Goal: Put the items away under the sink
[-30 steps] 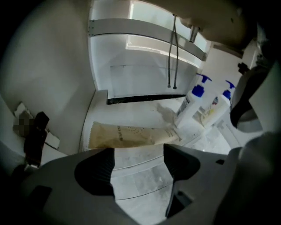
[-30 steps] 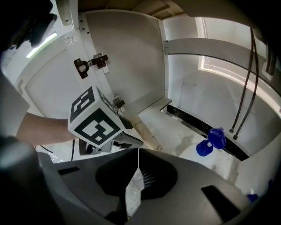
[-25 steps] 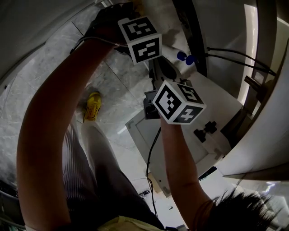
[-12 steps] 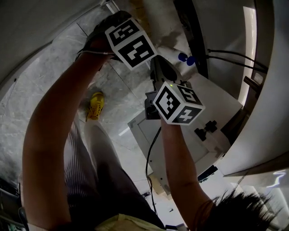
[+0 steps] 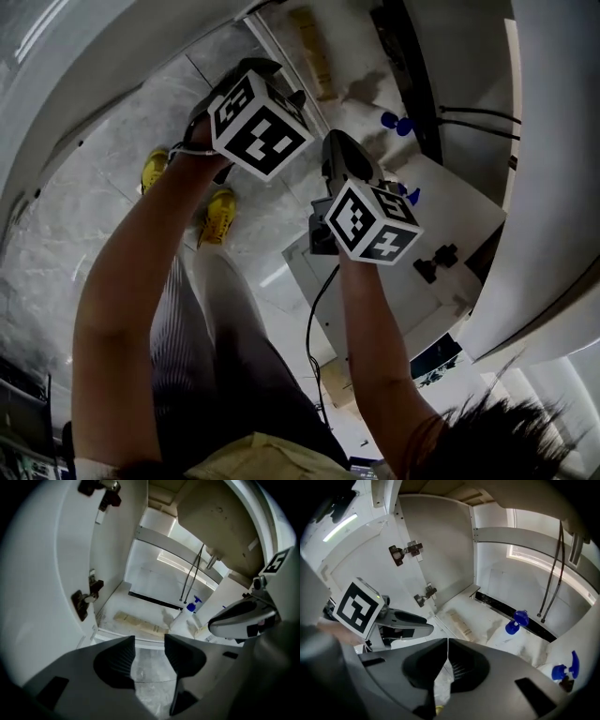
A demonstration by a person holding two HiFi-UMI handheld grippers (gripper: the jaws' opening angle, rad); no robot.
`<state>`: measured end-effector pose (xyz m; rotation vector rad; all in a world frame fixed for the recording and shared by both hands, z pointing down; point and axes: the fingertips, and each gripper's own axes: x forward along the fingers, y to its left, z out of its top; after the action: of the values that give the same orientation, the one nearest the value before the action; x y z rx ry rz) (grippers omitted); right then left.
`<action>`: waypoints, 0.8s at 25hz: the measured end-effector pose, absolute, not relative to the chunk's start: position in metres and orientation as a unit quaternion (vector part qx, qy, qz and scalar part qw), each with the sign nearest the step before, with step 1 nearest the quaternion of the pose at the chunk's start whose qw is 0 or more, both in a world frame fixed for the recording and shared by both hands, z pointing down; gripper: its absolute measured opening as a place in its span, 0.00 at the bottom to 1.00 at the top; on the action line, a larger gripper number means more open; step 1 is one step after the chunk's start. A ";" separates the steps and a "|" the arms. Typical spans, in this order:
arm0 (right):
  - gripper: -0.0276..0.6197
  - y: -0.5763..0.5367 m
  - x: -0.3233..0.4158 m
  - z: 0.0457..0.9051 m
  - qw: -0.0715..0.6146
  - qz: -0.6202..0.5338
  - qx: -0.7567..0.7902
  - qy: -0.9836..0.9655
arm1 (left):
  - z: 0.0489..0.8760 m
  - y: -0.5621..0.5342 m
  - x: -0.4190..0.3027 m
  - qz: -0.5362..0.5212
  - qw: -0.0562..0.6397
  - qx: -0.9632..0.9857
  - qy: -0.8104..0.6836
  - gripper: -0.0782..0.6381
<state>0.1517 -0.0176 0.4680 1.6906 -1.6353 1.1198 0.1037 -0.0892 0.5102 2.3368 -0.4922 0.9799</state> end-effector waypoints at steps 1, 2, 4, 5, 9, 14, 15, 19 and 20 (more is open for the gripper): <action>0.08 -0.016 0.151 0.465 0.263 0.416 0.628 -0.603 | 0.507 -0.087 0.100 0.361 0.281 0.869 -0.189 0.41; 0.09 -0.015 0.150 0.462 0.261 0.417 0.630 -0.601 | 0.503 -0.085 0.096 0.358 0.285 0.868 -0.194 0.41; 0.09 -0.014 0.148 0.455 0.255 0.418 0.634 -0.599 | 0.495 -0.080 0.089 0.355 0.290 0.866 -0.200 0.40; 0.09 -0.014 0.147 0.451 0.253 0.418 0.635 -0.598 | 0.490 -0.077 0.086 0.354 0.291 0.865 -0.204 0.39; 0.08 -0.013 0.142 0.436 0.249 0.415 0.638 -0.599 | 0.476 -0.068 0.073 0.354 0.292 0.863 -0.211 0.28; 0.08 -0.012 0.128 0.422 0.241 0.416 0.637 -0.602 | 0.456 -0.060 0.053 0.350 0.310 0.857 -0.217 0.26; 0.08 -0.012 0.125 0.419 0.239 0.417 0.637 -0.603 | 0.452 -0.058 0.049 0.349 0.313 0.856 -0.219 0.25; 0.09 -0.013 0.114 0.405 0.228 0.418 0.639 -0.604 | 0.433 -0.048 0.033 0.335 0.336 0.848 -0.234 0.23; 0.09 -0.013 0.111 0.402 0.226 0.418 0.639 -0.605 | 0.429 -0.045 0.030 0.330 0.343 0.847 -0.238 0.23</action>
<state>0.1111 -0.0132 0.4017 1.7610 -1.6691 1.1527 0.0301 -0.0451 0.4286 2.2012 -0.6182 0.8577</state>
